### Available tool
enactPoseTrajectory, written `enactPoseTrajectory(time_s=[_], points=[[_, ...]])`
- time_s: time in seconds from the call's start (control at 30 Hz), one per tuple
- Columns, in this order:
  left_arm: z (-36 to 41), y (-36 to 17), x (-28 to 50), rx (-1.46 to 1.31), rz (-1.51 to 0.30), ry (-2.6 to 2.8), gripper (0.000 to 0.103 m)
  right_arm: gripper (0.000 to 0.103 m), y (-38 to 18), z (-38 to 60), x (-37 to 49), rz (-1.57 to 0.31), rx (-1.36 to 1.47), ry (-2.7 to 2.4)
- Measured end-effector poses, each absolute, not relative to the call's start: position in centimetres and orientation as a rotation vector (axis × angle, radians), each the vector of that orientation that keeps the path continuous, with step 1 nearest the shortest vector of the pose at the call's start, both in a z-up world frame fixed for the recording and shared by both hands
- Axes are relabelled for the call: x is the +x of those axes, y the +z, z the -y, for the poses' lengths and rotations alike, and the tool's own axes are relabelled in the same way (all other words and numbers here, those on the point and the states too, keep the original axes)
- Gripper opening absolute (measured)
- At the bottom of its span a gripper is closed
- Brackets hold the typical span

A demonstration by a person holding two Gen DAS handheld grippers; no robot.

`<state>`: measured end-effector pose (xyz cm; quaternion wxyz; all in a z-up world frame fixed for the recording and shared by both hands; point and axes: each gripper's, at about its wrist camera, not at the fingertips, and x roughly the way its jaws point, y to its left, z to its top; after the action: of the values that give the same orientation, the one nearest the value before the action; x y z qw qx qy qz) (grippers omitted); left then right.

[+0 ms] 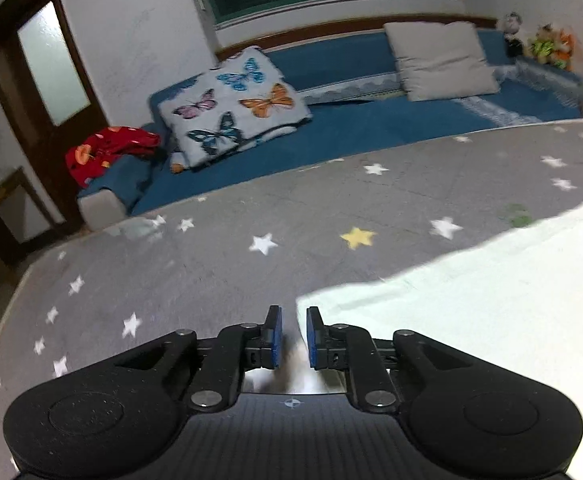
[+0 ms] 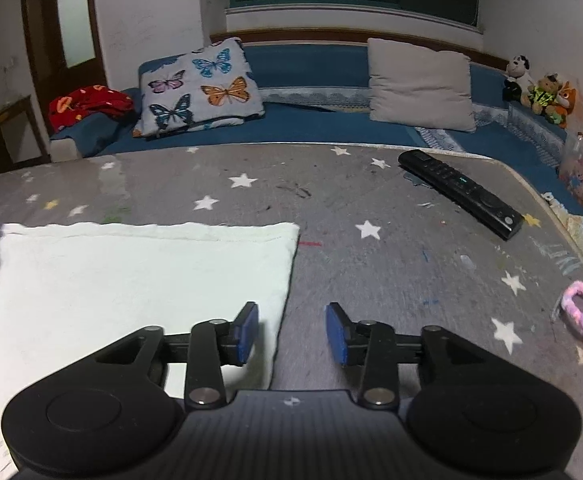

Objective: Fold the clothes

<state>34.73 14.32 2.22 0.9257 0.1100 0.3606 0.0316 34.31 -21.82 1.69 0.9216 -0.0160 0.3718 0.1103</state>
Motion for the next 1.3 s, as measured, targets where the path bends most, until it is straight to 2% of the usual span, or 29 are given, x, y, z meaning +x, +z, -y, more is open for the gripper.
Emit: enactPoseTrajectory(time_s=[0.27, 0.4, 0.57, 0.63, 0.67, 0.77, 0.8, 0.93, 1.03, 1.2, 1.23, 1.27, 1.3], points=[[-14.9, 3.5, 23.3, 0.162, -0.768, -0.07, 0.042, 0.057, 4.2, 22.0, 27.8, -0.775, -0.023, 0.326], [-15.0, 3.0, 18.0, 0.11, -0.79, -0.098, 0.049, 0.06, 4.6, 22.3, 24.1, -0.777, -0.009, 0.354], [-15.5, 2.0, 14.1, 0.068, -0.812, -0.095, 0.049, 0.066, 5.5, 23.0, 19.7, -0.747, -0.054, 0.346], [-15.9, 1.6, 13.7, 0.04, -0.821, -0.086, 0.044, 0.066, 6.5, 23.6, 19.0, -0.726, -0.058, 0.325], [-16.0, 1.5, 13.6, 0.027, -0.817, -0.079, 0.039, 0.066, 7.0, 23.9, 18.6, -0.716, -0.059, 0.314], [-16.4, 1.5, 12.8, 0.002, -0.799, -0.06, 0.011, 0.067, 8.6, 24.9, 17.4, -0.678, -0.068, 0.281], [-16.4, 1.6, 12.3, -0.012, -0.797, -0.05, 0.009, 0.068, 9.2, 25.2, 17.0, -0.666, -0.077, 0.273], [-16.6, 1.9, 10.8, -0.029, -0.792, 0.004, 0.009, 0.07, 10.4, 26.2, 15.2, -0.651, -0.138, 0.246], [-16.8, 1.9, 9.9, -0.044, -0.794, 0.043, 0.009, 0.074, 9.3, 26.4, 14.1, -0.692, -0.157, 0.248], [-16.9, 2.3, 8.7, -0.058, -0.789, 0.091, 0.019, 0.074, 5.7, 25.5, 12.3, -0.755, -0.14, 0.265], [-16.9, 2.5, 8.6, -0.051, -0.782, 0.099, 0.021, 0.074, 5.1, 25.4, 11.9, -0.758, -0.129, 0.27], [-16.9, 2.7, 8.4, -0.04, -0.775, 0.114, 0.032, 0.074, 4.6, 25.3, 11.6, -0.76, -0.117, 0.277], [-16.9, 3.0, 8.2, -0.03, -0.765, 0.129, 0.039, 0.074, 4.2, 25.2, 11.3, -0.762, -0.104, 0.284]])
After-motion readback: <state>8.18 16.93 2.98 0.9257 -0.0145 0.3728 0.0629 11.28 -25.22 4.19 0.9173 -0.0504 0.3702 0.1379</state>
